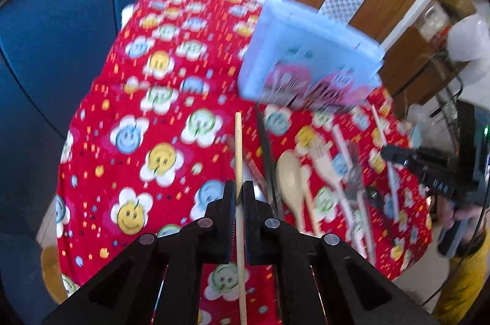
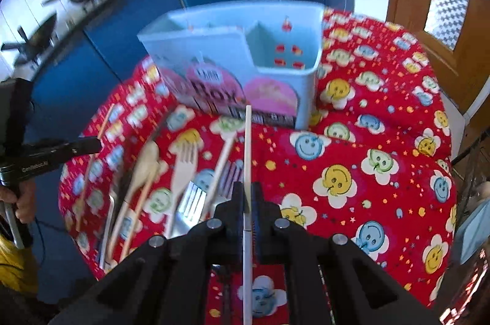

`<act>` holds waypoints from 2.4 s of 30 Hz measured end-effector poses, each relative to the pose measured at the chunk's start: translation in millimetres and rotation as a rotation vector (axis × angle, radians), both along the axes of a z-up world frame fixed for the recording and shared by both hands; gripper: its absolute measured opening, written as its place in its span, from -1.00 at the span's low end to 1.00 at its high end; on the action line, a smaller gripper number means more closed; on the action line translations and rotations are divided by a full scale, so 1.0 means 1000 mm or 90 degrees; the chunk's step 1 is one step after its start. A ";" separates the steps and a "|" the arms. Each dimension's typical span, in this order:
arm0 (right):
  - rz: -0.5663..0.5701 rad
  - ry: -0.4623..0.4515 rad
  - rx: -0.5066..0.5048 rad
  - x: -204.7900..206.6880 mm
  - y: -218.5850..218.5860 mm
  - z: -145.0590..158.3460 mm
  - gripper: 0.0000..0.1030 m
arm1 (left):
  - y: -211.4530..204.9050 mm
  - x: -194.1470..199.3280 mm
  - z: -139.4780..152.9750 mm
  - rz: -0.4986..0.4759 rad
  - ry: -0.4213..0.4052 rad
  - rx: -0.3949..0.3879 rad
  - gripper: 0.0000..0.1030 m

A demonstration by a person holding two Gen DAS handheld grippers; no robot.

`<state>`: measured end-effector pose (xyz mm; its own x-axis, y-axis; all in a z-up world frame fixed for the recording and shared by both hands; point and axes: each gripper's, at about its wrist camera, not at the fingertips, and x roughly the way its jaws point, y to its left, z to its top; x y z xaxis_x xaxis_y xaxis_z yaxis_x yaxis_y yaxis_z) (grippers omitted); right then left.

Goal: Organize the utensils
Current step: 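Grasp the wooden chopstick with the left tool while the right tool lifts the white chopstick, then carry both chopsticks upright over the blue box with both tools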

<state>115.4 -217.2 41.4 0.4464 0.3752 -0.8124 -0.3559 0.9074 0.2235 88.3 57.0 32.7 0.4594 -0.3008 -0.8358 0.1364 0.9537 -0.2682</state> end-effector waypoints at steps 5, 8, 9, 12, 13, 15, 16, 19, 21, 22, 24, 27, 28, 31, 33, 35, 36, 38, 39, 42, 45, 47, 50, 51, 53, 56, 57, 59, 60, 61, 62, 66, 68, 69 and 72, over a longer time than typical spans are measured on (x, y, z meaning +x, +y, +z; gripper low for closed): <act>-0.029 -0.096 0.045 -0.017 0.009 0.019 -0.88 | -0.017 -0.001 0.029 0.006 -0.111 -0.010 -0.91; -0.048 -0.176 0.061 -0.026 0.009 0.039 -0.88 | -0.021 0.008 0.045 0.014 -0.154 -0.032 -0.91; -0.054 -0.203 0.064 -0.026 0.010 0.045 -0.88 | -0.022 0.012 0.049 0.016 -0.166 -0.038 -0.91; -0.076 -0.272 0.063 -0.020 0.010 0.064 -0.88 | -0.024 0.024 0.064 0.025 -0.205 -0.051 -0.91; -0.082 -0.288 0.063 -0.017 0.011 0.070 -0.88 | -0.026 0.029 0.071 0.028 -0.221 -0.054 -0.91; -0.093 -0.314 0.072 -0.008 0.010 0.079 -0.88 | -0.030 0.041 0.081 0.036 -0.250 -0.045 -0.91; -0.094 -0.319 0.077 -0.006 0.009 0.081 -0.88 | -0.032 0.046 0.084 0.040 -0.261 -0.041 -0.91; -0.104 -0.341 0.086 0.007 0.010 0.090 -0.88 | -0.037 0.062 0.098 0.055 -0.302 -0.033 -0.91; -0.110 -0.357 0.086 0.014 0.012 0.095 -0.88 | -0.040 0.071 0.108 0.062 -0.335 -0.031 -0.91; -0.112 -0.363 0.088 0.019 0.012 0.096 -0.88 | -0.041 0.075 0.114 0.067 -0.354 -0.030 -0.91; -0.115 -0.375 0.097 0.030 0.012 0.099 -0.88 | -0.045 0.084 0.124 0.075 -0.389 -0.031 -0.91; -0.122 -0.389 0.105 0.046 0.011 0.099 -0.88 | -0.050 0.096 0.133 0.091 -0.432 -0.029 -0.91; -0.123 -0.397 0.103 0.051 0.012 0.098 -0.88 | -0.051 0.100 0.135 0.095 -0.442 -0.028 -0.91; -0.123 -0.419 0.097 0.063 0.016 0.093 -0.88 | -0.056 0.113 0.132 0.105 -0.471 -0.024 -0.91; -0.123 -0.432 0.090 0.070 0.020 0.088 -0.88 | -0.059 0.121 0.126 0.111 -0.482 -0.022 -0.91; -0.121 -0.435 0.091 0.079 0.022 0.081 -0.87 | -0.063 0.127 0.114 0.116 -0.491 -0.010 -0.91; -0.121 -0.433 0.093 0.084 0.023 0.077 -0.87 | -0.064 0.129 0.108 0.117 -0.491 -0.006 -0.91; -0.119 -0.427 0.099 0.091 0.023 0.069 -0.87 | -0.066 0.133 0.094 0.116 -0.487 0.001 -0.91; -0.120 -0.426 0.099 0.095 0.024 0.065 -0.87 | -0.066 0.133 0.088 0.116 -0.485 0.005 -0.91; -0.122 -0.431 0.096 0.102 0.025 0.055 -0.87 | -0.067 0.135 0.072 0.114 -0.483 0.019 -0.91; -0.123 -0.427 0.099 0.105 0.025 0.047 -0.87 | -0.067 0.136 0.061 0.111 -0.479 0.021 -0.91; -0.122 -0.421 0.093 0.106 0.025 0.043 -0.87 | -0.068 0.135 0.056 0.109 -0.477 0.023 -0.91; -0.117 -0.409 0.084 0.105 0.028 0.038 -0.87 | -0.069 0.132 0.049 0.106 -0.473 0.029 -0.91; -0.116 -0.405 0.085 0.105 0.029 0.038 -0.87 | -0.069 0.131 0.047 0.106 -0.469 0.030 -0.91; -0.114 -0.395 0.091 0.105 0.028 0.036 -0.87 | -0.068 0.130 0.043 0.105 -0.460 0.029 -0.91; -0.112 -0.393 0.093 0.102 0.028 0.037 -0.87 | -0.068 0.127 0.041 0.102 -0.461 0.032 -0.91; -0.111 -0.392 0.090 0.101 0.029 0.037 -0.87 | -0.068 0.125 0.040 0.100 -0.460 0.031 -0.91; -0.108 -0.389 0.091 0.100 0.029 0.038 -0.87 | -0.067 0.124 0.039 0.098 -0.456 0.029 -0.91; -0.107 -0.386 0.093 0.099 0.029 0.038 -0.86 | -0.066 0.124 0.038 0.097 -0.452 0.027 -0.91; -0.105 -0.383 0.096 0.098 0.028 0.039 -0.86 | -0.065 0.123 0.037 0.097 -0.447 0.023 -0.91; -0.103 -0.380 0.098 0.097 0.028 0.039 -0.85 | -0.065 0.122 0.038 0.097 -0.445 0.019 -0.91; -0.107 -0.378 0.105 0.091 0.028 0.041 -0.52 | -0.062 0.119 0.038 0.085 -0.426 0.001 -0.82; -0.113 -0.376 0.112 0.087 0.026 0.044 -0.45 | -0.062 0.117 0.039 0.081 -0.420 -0.002 -0.70; -0.115 -0.376 0.115 0.085 0.025 0.045 -0.41 | -0.062 0.115 0.039 0.077 -0.418 -0.003 -0.65; -0.127 -0.385 0.120 0.074 0.022 0.049 -0.32 | -0.062 0.110 0.042 0.064 -0.424 0.000 -0.63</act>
<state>189.6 -195.0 90.5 0.8786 0.3491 -0.3259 -0.2976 0.9339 0.1980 198.4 -5.1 74.5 0.9026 -0.2289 -0.3644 0.1826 0.9705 -0.1573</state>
